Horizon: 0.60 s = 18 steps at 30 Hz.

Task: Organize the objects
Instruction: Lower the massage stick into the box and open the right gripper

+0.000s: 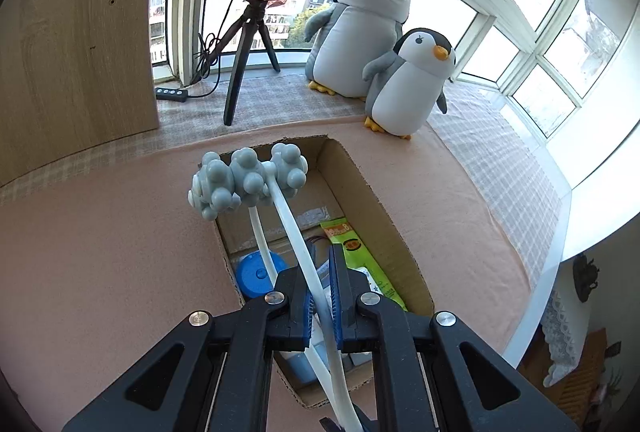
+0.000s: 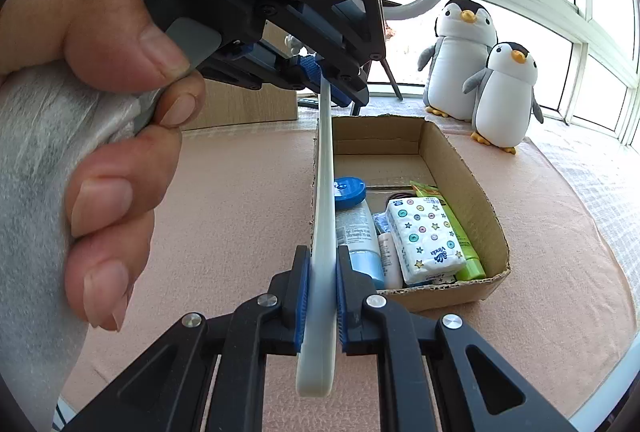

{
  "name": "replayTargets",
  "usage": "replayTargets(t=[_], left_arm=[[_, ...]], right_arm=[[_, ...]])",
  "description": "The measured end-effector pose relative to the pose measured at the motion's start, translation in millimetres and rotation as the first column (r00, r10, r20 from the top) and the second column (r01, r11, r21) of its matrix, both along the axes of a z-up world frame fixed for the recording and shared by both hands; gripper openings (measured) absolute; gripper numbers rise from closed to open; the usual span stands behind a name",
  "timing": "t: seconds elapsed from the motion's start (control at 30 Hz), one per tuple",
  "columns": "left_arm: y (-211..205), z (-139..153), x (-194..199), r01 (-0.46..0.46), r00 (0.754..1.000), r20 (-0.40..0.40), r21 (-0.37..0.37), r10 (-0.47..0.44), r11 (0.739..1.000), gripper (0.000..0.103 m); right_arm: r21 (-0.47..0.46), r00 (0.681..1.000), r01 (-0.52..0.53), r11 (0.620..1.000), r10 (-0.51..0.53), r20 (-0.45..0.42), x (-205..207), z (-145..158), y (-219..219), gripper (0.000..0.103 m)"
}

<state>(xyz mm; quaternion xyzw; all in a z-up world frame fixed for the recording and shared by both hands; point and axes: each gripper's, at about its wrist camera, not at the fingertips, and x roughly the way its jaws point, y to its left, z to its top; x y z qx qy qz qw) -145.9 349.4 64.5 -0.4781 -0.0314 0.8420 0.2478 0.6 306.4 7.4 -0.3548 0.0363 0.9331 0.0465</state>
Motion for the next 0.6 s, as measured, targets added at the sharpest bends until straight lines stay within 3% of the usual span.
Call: replayTargets(t=[0.43,0.5,0.57,0.6], left_arm=[[43.4,3.5,-38.1,0.037,0.999,-0.031,-0.045,-0.039,0.998,0.010],[49.5,-7.8,-43.9,0.053,0.998,-0.011,-0.114,-0.055,0.992,0.028],[44.0,-21.2,-48.4,0.022,1.000,0.002,-0.170,-0.022,0.985,0.081],[37.5,-25.1,-47.5,0.002,1.000,-0.007,-0.191,-0.003,0.982,0.086]], right_arm=[[0.026,0.998,0.051,0.998,-0.050,-0.027,-26.7,0.1,38.2,0.011],[0.062,0.998,0.068,0.996,-0.069,0.013,-36.0,-8.0,42.1,0.011],[0.069,0.994,0.075,0.995,-0.081,0.079,-44.9,-21.0,47.3,0.014],[0.073,0.992,0.086,0.994,-0.092,0.085,-44.3,-23.9,49.0,0.021]])
